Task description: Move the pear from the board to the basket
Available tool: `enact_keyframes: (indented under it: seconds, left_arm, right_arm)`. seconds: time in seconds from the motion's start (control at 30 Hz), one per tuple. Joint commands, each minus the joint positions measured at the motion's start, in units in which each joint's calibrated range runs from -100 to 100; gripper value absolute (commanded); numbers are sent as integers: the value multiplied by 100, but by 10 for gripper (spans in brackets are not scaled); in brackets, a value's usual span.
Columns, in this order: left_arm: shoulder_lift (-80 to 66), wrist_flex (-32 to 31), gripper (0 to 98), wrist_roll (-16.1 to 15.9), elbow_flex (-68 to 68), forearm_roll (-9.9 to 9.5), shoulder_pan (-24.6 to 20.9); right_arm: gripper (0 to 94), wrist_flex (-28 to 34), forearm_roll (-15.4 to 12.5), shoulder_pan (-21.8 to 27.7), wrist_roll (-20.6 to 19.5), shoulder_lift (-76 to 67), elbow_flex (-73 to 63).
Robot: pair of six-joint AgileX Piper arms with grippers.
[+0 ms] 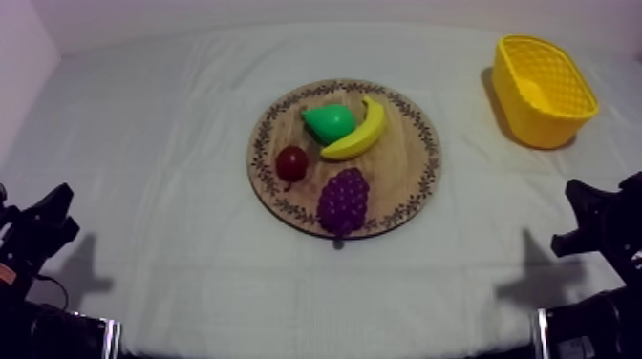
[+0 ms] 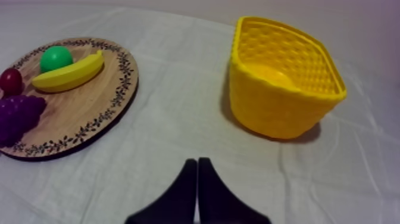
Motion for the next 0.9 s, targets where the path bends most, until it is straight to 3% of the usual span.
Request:
enact_keyframes:
  seconds: [0.0,0.37,0.57,0.73,0.87]
  left_arm:
    - [0,0,1,2,-2,-2,-1]
    - [0,0,1,2,-2,-2,-1]
    - [0,0,1,2,-2,-2,-1]
    - [0,0,1,1,-2,-2,-1]
    - [0,0,1,0,-2,-2,-1]
  right_arm:
    - [4,1,0,1,0,-1,4]
    - [4,1,0,-51,15,-1,4]
    - [4,377,221,-636,57,11,-96]
    - [4,614,818,-1373,-316,324,-250]
    - [4,470,1428,-1752,-840,1314,-494]
